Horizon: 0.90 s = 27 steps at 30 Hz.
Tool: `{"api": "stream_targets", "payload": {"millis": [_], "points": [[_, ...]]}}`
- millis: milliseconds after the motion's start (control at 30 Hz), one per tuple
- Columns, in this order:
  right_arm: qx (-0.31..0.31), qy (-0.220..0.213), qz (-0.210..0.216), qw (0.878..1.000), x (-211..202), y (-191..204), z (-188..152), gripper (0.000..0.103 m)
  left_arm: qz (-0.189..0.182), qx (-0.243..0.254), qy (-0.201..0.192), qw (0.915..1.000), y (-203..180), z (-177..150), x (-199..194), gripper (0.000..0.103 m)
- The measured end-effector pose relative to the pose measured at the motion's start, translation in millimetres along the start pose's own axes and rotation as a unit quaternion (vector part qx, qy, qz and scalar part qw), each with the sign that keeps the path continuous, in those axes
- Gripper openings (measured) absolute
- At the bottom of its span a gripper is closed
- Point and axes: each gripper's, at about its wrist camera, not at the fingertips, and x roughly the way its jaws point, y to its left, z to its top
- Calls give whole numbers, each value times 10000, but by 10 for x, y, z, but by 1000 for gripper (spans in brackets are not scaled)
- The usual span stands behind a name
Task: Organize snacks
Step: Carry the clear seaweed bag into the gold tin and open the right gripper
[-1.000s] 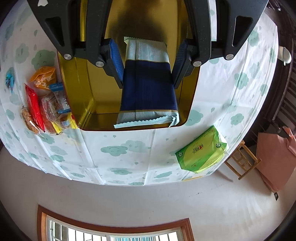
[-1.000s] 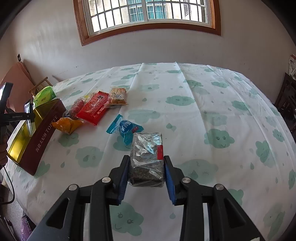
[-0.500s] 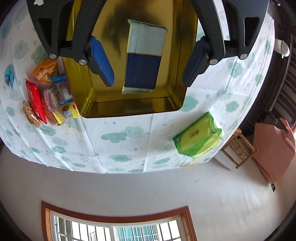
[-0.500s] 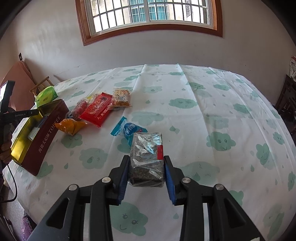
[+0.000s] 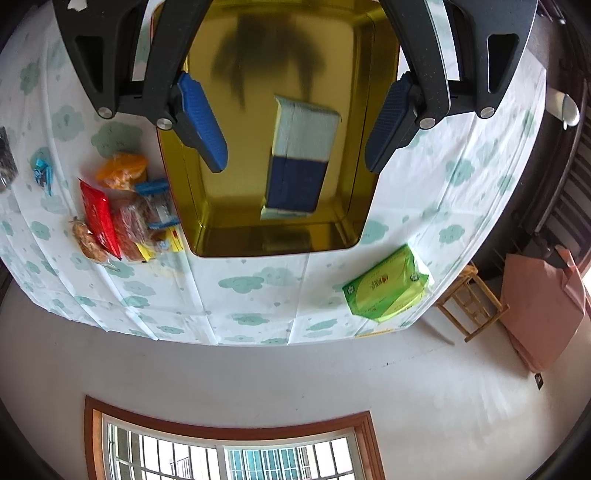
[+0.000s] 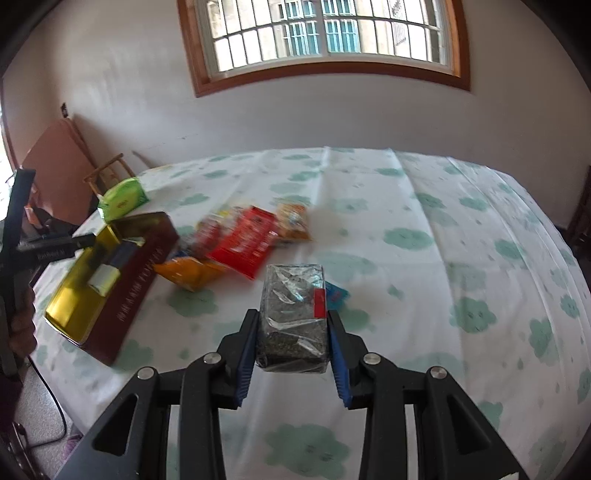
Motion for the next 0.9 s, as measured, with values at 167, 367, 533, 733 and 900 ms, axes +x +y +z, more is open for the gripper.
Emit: {"api": "stream_targets", "payload": {"millis": [167,367,533,733,900], "points": [[-170,-70,310,9993,12,293,175,36,-11,-143,53,9999,76,-123,-90,76],[-263,-91,807,9963,82,678,403,36,-14,-349,113,9993,239,-278,-145,78],[-459,36,1231,9913,283,1153,608,36,-61,-549,171,9983,430,-388,-191,79],[-711,349,1526,9851,690,1720,767,36,128,-546,74,9984,588,-447,-265,85],[-893,630,1515,9824,1100,2102,811,36,239,-445,-25,9987,651,-466,-294,86]]}}
